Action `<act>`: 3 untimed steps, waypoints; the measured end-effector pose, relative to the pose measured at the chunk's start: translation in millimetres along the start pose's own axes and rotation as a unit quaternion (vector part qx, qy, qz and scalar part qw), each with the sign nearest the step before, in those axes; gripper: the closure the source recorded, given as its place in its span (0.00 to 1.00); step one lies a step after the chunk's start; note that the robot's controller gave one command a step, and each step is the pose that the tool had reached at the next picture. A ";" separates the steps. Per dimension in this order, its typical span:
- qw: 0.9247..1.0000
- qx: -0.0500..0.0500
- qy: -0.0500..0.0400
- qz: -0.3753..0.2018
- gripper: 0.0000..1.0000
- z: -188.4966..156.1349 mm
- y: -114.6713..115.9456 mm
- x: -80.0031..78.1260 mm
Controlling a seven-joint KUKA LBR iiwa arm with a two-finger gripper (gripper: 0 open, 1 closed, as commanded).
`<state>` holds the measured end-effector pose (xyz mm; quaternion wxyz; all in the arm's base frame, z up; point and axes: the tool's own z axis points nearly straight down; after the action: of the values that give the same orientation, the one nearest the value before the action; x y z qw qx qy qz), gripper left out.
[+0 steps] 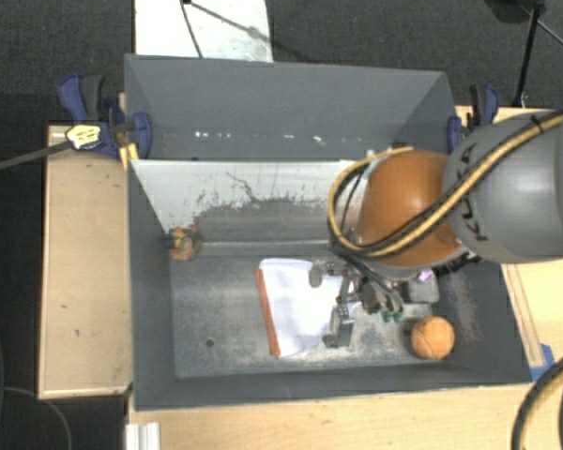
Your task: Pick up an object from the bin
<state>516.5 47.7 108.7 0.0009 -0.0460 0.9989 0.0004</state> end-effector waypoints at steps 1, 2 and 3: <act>1.000 0.000 0.000 0.001 0.00 0.0 0.0 0.0; 0.991 0.000 0.001 0.137 1.00 35.9 -63.5 22.0; 0.990 0.000 0.001 0.138 1.00 35.9 -63.5 22.0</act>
Offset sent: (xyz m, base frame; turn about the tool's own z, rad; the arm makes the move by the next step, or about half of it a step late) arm -0.0158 -0.0652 -0.0357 0.2748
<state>500.5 -17.5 72.8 -0.0005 0.0922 0.9957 0.0002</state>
